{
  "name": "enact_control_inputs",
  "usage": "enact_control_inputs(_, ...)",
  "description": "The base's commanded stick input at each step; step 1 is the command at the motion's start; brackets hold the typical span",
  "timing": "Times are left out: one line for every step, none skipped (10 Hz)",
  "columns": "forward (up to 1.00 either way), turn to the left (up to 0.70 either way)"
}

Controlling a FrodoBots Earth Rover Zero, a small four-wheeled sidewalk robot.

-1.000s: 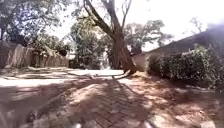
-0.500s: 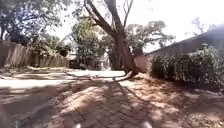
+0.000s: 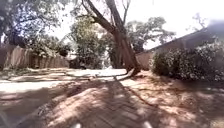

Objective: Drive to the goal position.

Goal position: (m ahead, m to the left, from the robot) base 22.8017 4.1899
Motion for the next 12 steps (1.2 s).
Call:
enact_control_inputs(0.7,0.0)
enact_control_inputs(0.7,0.0)
enact_control_inputs(0.7,0.0)
enact_control_inputs(0.7,0.0)
enact_control_inputs(0.7,0.0)
enact_control_inputs(0.7,0.0)
enact_control_inputs(0.7,0.0)
enact_control_inputs(0.7,0.0)
enact_control_inputs(0.7,0.0)
enact_control_inputs(0.7,0.0)
enact_control_inputs(0.7,0.0)
enact_control_inputs(0.7,0.0)
